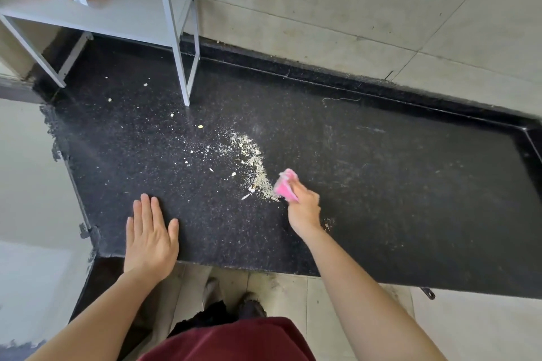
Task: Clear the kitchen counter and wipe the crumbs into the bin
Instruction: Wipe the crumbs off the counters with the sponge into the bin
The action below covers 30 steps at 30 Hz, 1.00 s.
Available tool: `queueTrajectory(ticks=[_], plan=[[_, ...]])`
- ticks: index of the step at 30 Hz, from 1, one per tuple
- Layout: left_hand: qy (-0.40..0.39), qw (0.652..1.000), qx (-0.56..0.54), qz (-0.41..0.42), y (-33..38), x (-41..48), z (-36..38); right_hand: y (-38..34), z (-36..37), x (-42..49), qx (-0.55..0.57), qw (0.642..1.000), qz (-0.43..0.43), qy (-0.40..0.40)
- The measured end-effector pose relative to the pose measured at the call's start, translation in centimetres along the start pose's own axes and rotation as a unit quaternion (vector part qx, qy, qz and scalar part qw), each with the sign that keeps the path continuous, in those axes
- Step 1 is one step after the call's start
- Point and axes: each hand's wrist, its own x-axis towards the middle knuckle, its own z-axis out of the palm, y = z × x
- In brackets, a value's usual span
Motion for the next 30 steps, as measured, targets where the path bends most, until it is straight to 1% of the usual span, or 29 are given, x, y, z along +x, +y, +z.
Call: queueTrajectory(ticks=[1, 2, 4, 5, 7, 9, 11, 13, 14, 15, 17, 21, 23, 24, 25, 26, 27, 28, 30], plan=[[-0.007, 1.000, 0.001, 0.002, 0.0, 0.0, -0.1, -0.7, 0.1, -0.3, 0.062, 0.997, -0.009, -0.046], [-0.014, 1.000, 0.001, 0.003, -0.1, 0.1, -0.1, -1.2, -0.1, -0.4, 0.113, 0.991, -0.014, -0.072], [-0.021, 1.000, 0.001, 0.003, -0.2, 0.1, -0.1, -1.5, -1.5, -0.7, 0.145, 0.987, -0.023, -0.068], [-0.021, 1.000, 0.003, 0.004, -0.2, 0.0, -0.2, -1.1, -2.6, -0.7, 0.156, 0.987, -0.020, -0.041], [-0.023, 1.000, 0.003, 0.004, -0.1, 0.0, -0.3, 0.8, -5.2, -0.5, 0.179, 0.983, 0.014, 0.025], [-0.025, 1.000, 0.005, 0.006, 0.0, 0.0, -0.5, 3.5, -7.9, -0.4, 0.183, 0.974, 0.081, 0.106], [-0.029, 1.000, 0.009, 0.006, 0.1, 0.0, -0.5, 7.0, -10.2, -0.7, 0.110, 0.960, 0.175, 0.191], [-0.031, 0.999, 0.011, 0.005, 0.0, 0.0, -0.6, 9.5, -10.9, -1.8, 0.055, 0.933, 0.268, 0.232], [-0.031, 0.999, 0.011, 0.004, 0.0, 0.1, -0.6, 9.9, -10.4, -2.4, 0.056, 0.926, 0.286, 0.239], [-0.033, 0.999, 0.010, 0.003, 0.1, 0.1, -0.6, 9.9, -9.4, -3.1, 0.062, 0.924, 0.283, 0.250], [-0.032, 0.999, 0.013, 0.003, 0.1, 0.1, -0.5, 8.5, -6.4, -4.3, 0.075, 0.925, 0.251, 0.273], [-0.036, 0.999, 0.016, 0.000, 0.2, 0.1, -0.6, 4.0, 0.6, -5.8, 0.056, 0.955, 0.167, 0.238], [-0.041, 0.999, 0.017, 0.000, 0.3, 0.1, -0.7, 1.5, 3.3, -6.2, 0.045, 0.970, 0.135, 0.199], [-0.043, 0.999, 0.018, 0.000, 0.3, 0.0, -0.8, 0.3, 4.6, -6.4, 0.053, 0.977, 0.125, 0.164], [-0.046, 0.999, 0.018, -0.001, 0.3, 0.0, -0.9, -0.9, 5.6, -6.6, 0.094, 0.981, 0.123, 0.121], [-0.049, 0.999, 0.018, 0.000, 0.3, 0.1, -1.0, -2.0, 6.3, -6.9, 0.159, 0.978, 0.115, 0.075], [-0.053, 0.998, 0.018, 0.001, 0.3, 0.0, -1.0, -2.9, 6.6, -7.1, 0.224, 0.968, 0.109, 0.029], [-0.055, 0.998, 0.017, 0.003, 0.3, 0.0, -1.1, -3.5, 6.3, -7.2, 0.279, 0.954, 0.110, 0.000], [-0.061, 0.998, 0.015, 0.004, 0.1, 0.0, -1.2, -4.4, 4.8, -6.7, 0.296, 0.950, 0.093, -0.036]])
